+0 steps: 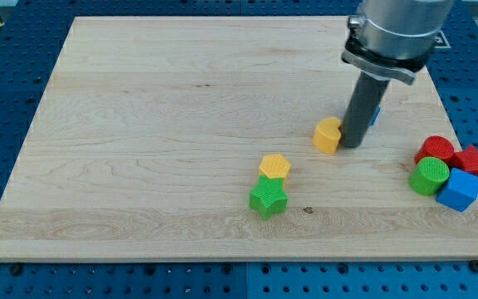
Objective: Put yellow blocks together
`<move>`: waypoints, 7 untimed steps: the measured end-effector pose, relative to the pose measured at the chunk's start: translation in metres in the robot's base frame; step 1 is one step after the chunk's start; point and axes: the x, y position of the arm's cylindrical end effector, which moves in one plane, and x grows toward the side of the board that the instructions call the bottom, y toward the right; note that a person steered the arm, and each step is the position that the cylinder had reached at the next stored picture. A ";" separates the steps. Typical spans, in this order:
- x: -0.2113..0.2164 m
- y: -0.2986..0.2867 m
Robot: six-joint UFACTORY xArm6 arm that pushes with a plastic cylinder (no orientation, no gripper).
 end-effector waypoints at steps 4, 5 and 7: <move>-0.031 -0.090; -0.070 -0.100; -0.052 -0.119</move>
